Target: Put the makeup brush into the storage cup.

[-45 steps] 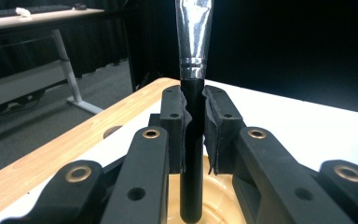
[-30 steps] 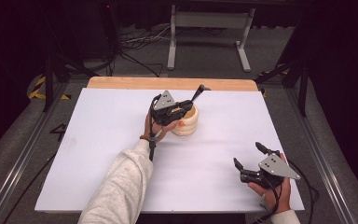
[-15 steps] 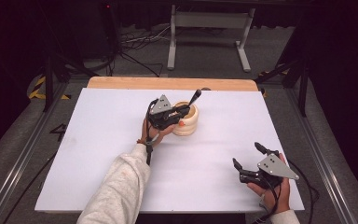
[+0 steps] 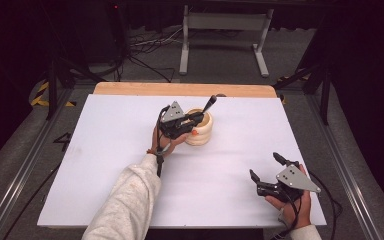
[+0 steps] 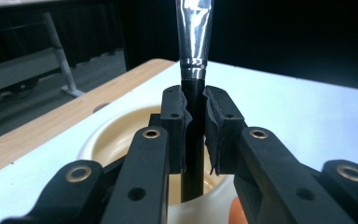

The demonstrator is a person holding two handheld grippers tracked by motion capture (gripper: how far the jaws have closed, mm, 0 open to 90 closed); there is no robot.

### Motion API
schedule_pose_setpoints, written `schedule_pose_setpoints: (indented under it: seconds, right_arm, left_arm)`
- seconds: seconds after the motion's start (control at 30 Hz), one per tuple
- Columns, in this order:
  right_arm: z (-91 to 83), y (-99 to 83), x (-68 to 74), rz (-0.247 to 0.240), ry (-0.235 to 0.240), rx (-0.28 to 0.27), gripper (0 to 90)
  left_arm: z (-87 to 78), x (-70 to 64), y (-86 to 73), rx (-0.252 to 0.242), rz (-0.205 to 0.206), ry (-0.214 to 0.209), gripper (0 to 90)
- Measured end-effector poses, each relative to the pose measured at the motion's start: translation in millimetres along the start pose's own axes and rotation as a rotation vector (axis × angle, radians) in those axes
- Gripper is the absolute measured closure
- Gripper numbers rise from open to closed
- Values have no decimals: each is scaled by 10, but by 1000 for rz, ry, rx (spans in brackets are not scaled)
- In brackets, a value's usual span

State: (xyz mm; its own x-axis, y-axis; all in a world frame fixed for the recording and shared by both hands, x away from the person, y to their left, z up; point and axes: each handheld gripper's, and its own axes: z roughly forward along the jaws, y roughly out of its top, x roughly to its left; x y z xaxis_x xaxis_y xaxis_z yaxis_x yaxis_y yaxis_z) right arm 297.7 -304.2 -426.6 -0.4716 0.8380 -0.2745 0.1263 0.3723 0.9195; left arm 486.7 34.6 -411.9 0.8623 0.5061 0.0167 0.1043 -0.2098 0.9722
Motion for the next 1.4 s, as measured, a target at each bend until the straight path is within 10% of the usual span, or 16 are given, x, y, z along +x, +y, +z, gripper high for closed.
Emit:
schedule_pose_setpoints:
  seconds: [0.53,0.87,1.4]
  right_arm:
    - [1,9,11,-6,-1,-2,96]
    - [1,15,18,-11,0,-2,96]
    - [9,20,34,-15,4,0,96]
  left_arm:
    - [-260,-59,151,-27,56,36,640]
    - [-402,-139,227,-25,85,91,331]
    - [-626,-185,255,-35,106,141,94]
